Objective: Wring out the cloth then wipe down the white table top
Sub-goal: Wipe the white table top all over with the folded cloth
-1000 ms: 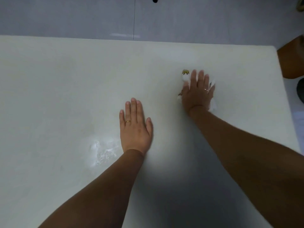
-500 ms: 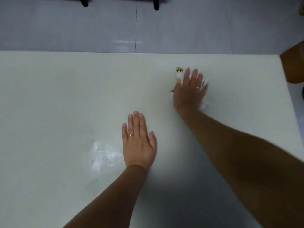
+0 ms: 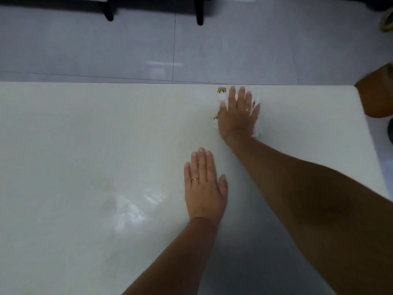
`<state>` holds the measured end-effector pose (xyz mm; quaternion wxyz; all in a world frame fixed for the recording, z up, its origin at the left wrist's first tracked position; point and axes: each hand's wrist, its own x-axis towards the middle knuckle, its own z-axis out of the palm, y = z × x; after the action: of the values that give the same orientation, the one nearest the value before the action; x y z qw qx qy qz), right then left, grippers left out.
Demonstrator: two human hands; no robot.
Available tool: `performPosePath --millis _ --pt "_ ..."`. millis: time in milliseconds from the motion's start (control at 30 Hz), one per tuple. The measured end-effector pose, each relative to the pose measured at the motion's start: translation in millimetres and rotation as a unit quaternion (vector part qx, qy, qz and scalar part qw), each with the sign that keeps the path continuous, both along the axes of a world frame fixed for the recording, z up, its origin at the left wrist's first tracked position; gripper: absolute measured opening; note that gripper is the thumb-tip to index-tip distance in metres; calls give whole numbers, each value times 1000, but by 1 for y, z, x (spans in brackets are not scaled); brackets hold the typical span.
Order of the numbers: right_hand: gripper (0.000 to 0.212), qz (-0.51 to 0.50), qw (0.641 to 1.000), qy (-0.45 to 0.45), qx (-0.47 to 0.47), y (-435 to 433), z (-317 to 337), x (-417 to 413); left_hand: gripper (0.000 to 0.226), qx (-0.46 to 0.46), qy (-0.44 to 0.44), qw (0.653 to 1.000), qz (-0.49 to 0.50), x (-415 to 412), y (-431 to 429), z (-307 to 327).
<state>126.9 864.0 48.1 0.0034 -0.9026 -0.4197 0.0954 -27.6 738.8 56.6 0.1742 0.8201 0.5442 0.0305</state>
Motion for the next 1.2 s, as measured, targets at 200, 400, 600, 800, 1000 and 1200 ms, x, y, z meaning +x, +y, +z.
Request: performPosePath --millis 200,400,600,800,1000,1200 --pt "53 190 981 28 19 24 3 -58 68 -11 36 999 -13 3 -4 -13" --pt "54 319 948 3 5 2 5 24 67 4 59 998 1 6 -6 -15" --pt "55 125 991 -46 -9 -15 5 122 69 15 32 999 -2 7 -4 -15" --pt "57 44 999 0 21 -14 6 86 69 13 42 999 -3 7 -4 -14" --pt "54 284 958 2 24 -53 3 65 68 14 50 999 -4 7 -4 -11" --pt "55 28 999 -26 27 -101 1 142 69 12 53 999 0 9 -5 -10"
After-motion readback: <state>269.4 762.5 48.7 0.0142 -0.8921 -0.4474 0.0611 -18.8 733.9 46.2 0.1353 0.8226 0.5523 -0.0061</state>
